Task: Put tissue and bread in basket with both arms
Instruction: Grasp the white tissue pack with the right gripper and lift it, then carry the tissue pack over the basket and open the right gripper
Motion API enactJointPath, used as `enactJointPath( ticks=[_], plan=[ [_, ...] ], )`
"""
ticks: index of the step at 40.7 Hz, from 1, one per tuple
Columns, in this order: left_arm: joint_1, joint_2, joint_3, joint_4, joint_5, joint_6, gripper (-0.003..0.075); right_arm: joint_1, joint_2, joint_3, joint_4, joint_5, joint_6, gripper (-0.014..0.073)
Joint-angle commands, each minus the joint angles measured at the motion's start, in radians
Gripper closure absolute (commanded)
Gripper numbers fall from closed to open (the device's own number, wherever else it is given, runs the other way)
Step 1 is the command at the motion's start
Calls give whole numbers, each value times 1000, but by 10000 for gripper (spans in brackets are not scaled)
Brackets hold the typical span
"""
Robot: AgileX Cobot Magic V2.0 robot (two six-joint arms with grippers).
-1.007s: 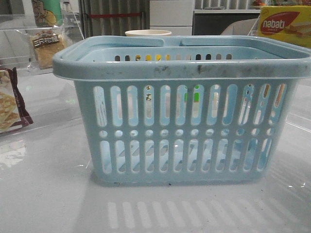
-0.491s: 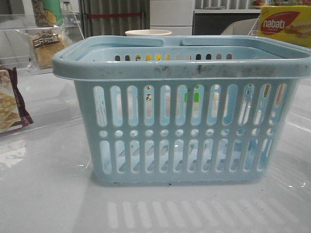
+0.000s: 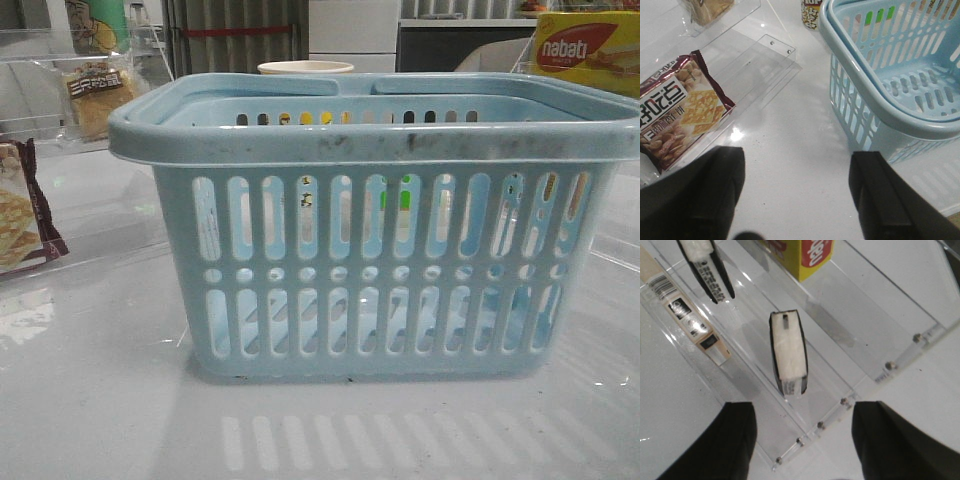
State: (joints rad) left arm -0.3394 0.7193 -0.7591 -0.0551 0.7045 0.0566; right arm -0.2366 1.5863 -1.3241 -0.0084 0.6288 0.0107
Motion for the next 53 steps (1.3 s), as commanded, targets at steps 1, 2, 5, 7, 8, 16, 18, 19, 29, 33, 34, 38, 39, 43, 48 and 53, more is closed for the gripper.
enactJointPath(
  ticks=[1,2,5,7,8,16,18,19,29,33,34,38,39,43,48,53],
  plan=[
    [-8,3,-28,-7,-74,0,216,-8,27,-88,8,-56,-4,66],
    [-8,3,-28,-7,-74,0,216,-8,43,-97,18,-56,-4,66],
    [-8,3,-28,-7,-74,0,216,-8,77,-115,38,-59,-4,66],
    [-8,3,-28,-7,-74,0,216,-8,98,-119,52,-66,-4,66],
    [-8,3,-28,-7,-74,0,216,-8,107,-119,57,-70,-4,66],
    [-8,3,-28,-7,-74,0,216,-8,163,-119,73,-112,-4,140],
    [-8,3,-28,-7,-74,0,216,-8,169,-119,73,-129,-4,188],
    [-8,3,-28,-7,-74,0,216,-8,170,-119,73,-137,-4,211],
    [-8,3,-28,-7,-74,0,216,-5,143,-119,90,-155,-4,368],
    [-8,3,-28,-7,-74,0,216,2,102,-119,98,-114,-4,368],
    [-8,3,-28,-7,-74,0,216,6,92,-119,99,-100,-4,368],
    [-8,3,-28,-7,-74,0,216,24,30,-119,99,-64,-4,368],
    [-8,3,-28,-7,-74,0,216,30,15,-119,99,-59,-4,368],
    [-8,3,-28,-7,-74,0,216,67,-62,-119,99,-37,-4,368],
    [-8,3,-28,-7,-74,0,216,136,-164,-119,99,6,-5,368],
    [-8,3,-28,-7,-74,0,216,241,-257,-118,99,52,-42,368]
  ],
)
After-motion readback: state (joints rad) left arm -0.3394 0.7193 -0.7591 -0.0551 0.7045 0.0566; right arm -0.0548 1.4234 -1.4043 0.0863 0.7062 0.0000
